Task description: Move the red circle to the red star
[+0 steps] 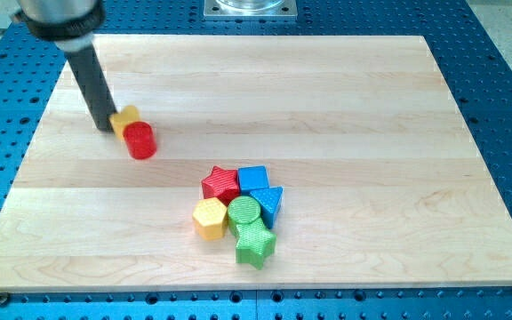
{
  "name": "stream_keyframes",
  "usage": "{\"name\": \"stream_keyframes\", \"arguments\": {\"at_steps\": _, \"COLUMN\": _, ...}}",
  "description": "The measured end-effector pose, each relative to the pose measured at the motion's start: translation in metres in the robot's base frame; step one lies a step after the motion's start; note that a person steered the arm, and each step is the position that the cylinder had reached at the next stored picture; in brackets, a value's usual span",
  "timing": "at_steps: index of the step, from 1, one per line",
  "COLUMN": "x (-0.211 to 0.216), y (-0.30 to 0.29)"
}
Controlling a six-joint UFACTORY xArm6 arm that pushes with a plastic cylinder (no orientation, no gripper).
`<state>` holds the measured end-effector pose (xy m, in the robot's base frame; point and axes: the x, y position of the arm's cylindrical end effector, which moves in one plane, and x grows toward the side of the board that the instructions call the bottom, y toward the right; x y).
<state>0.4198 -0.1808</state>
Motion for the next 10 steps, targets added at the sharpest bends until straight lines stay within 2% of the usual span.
{"name": "stream_keyframes", "arguments": {"at_steps": 1, "x": 0.056, "y": 0.045}}
{"name": "stream_keyframes", "arguments": {"at_steps": 2, "x": 0.087, "y": 0.082}}
{"name": "stream_keyframes", "arguments": {"at_steps": 4, "x": 0.067, "y": 0.100}}
{"name": "stream_keyframes", "arguments": {"at_steps": 5, "x": 0.056, "y": 0.138}}
{"name": "stream_keyframes", "arguments": {"at_steps": 6, "x": 0.010, "y": 0.133}}
{"name": "stream_keyframes", "arguments": {"at_steps": 7, "x": 0.010, "y": 0.169}}
{"name": "stream_keyframes", "arguments": {"at_steps": 8, "x": 0.046, "y": 0.171}}
{"name": "stream_keyframes", "arguments": {"at_steps": 9, "x": 0.015, "y": 0.127}}
{"name": "stream_keyframes", "arguments": {"at_steps": 10, "x": -0.002, "y": 0.022}}
